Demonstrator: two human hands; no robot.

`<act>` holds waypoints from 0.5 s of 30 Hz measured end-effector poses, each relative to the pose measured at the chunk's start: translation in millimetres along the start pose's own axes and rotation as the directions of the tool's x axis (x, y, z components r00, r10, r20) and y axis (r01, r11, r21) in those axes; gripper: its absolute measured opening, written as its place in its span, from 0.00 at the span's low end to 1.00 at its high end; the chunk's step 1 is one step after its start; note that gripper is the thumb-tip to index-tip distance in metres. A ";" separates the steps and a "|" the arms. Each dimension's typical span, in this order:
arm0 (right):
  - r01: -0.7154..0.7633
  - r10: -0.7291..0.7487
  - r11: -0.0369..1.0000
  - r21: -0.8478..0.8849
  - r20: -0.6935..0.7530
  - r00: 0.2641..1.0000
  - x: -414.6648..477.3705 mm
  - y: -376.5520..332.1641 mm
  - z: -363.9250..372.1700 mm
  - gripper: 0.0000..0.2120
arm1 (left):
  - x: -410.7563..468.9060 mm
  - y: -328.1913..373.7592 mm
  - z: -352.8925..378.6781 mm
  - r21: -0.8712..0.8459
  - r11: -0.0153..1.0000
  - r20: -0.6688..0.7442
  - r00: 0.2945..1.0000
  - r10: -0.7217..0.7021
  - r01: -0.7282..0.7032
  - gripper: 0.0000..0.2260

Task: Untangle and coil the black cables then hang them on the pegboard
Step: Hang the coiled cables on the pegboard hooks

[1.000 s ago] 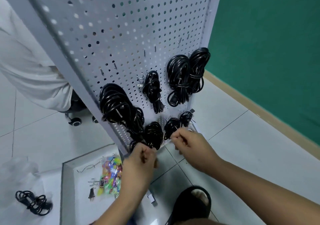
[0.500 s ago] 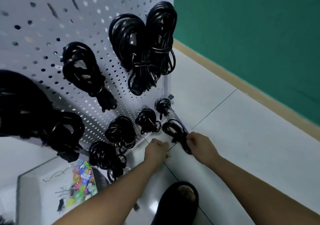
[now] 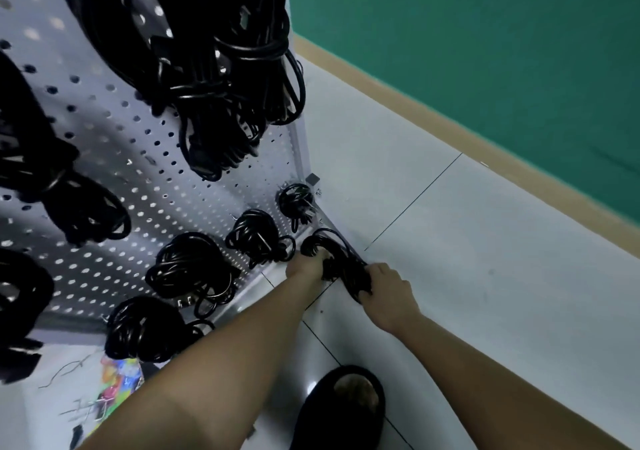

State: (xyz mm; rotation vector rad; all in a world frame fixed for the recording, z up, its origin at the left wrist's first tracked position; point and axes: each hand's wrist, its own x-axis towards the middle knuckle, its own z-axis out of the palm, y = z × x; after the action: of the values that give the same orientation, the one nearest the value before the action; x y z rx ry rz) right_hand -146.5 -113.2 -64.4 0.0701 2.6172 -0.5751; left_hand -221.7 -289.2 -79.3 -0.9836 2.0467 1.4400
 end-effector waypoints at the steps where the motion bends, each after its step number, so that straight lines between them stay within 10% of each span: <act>1: -0.006 0.006 1.000 0.009 0.006 1.000 -1.4 0.0 -0.4 0.26 | -8.5 4.4 -3.3 -0.033 0.999 0.010 1.000 -0.007 0.008 0.13; 4: -0.022 0.022 0.999 0.044 -0.003 1.000 -5.9 -0.7 1.5 0.27 | -9.5 -5.1 -4.4 -0.045 0.999 0.008 1.000 0.014 -0.013 0.06; 7: -0.037 0.039 0.996 0.079 -0.031 0.999 -15.2 -4.4 1.2 0.26 | -4.9 -29.0 -5.6 -0.031 0.995 0.020 0.995 0.095 -0.094 0.21; 11: -0.048 0.056 0.969 0.244 -0.023 0.998 -29.4 -10.2 -7.8 0.33 | -70.3 -28.1 -20.1 0.013 0.969 0.075 0.967 0.244 -0.246 0.08; 15: 0.003 0.016 0.893 0.451 -0.037 0.999 -56.1 -23.9 -32.7 0.14 | -107.8 -20.3 -31.3 0.076 0.908 0.211 0.896 0.390 -0.413 0.04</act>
State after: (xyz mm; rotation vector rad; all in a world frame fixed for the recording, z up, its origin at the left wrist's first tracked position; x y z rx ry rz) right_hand -113.7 -119.0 -3.7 0.2378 2.4639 -1.1810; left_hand -135.5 -290.8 -4.7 -0.3630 2.2442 1.5177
